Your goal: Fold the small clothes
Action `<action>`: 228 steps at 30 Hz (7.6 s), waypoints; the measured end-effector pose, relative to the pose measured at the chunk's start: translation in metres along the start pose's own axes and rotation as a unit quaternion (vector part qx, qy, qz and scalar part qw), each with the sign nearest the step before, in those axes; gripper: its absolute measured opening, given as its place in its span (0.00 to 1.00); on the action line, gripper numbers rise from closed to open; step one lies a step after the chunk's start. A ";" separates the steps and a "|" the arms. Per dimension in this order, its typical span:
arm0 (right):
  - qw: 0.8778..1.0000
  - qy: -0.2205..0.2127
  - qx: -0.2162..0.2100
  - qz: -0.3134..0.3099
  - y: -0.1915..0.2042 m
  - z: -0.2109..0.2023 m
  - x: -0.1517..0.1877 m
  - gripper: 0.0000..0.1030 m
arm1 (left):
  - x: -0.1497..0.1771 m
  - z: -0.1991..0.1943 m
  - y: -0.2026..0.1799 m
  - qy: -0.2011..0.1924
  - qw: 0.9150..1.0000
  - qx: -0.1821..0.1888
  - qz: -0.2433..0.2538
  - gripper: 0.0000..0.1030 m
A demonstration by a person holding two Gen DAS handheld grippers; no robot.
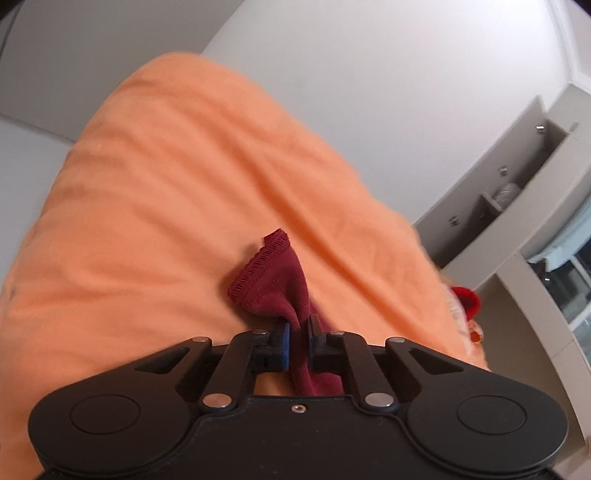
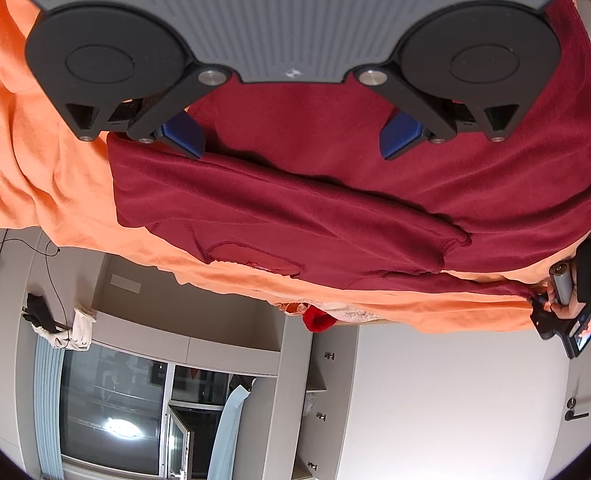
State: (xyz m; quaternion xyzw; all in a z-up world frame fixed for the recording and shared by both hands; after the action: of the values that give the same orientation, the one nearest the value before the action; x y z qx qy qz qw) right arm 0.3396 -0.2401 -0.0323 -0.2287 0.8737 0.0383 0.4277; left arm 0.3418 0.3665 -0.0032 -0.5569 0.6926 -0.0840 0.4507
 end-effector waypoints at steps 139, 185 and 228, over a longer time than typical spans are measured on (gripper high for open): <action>0.962 -0.034 0.113 -0.246 0.124 -0.087 0.116 1.00 | 0.256 -0.196 -0.046 0.076 0.853 0.169 0.487 0.99; 0.984 -0.124 0.109 -0.067 0.073 -0.140 0.099 0.12 | 0.408 -0.280 -0.018 0.000 0.624 0.283 0.728 0.99; 0.971 -0.152 0.176 -0.057 0.081 -0.168 0.086 0.08 | 0.305 -0.240 0.021 -0.107 0.729 0.062 0.673 0.18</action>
State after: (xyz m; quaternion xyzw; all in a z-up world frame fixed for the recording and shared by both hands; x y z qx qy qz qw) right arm 0.1361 -0.2437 -0.0023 -0.1913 0.7770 -0.1061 0.5903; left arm 0.1627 0.0233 -0.0386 0.0792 0.8266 0.2589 0.4934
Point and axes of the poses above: each gripper's, at about its wrist camera, not at the fingertips, and z roughly the way its jaws point, y to its left, x to its underside, the point moved 9 cm from there along z, roughly the way its jaws point, and after that the axes turned 15 degrees about y, right-handed, at the moved point
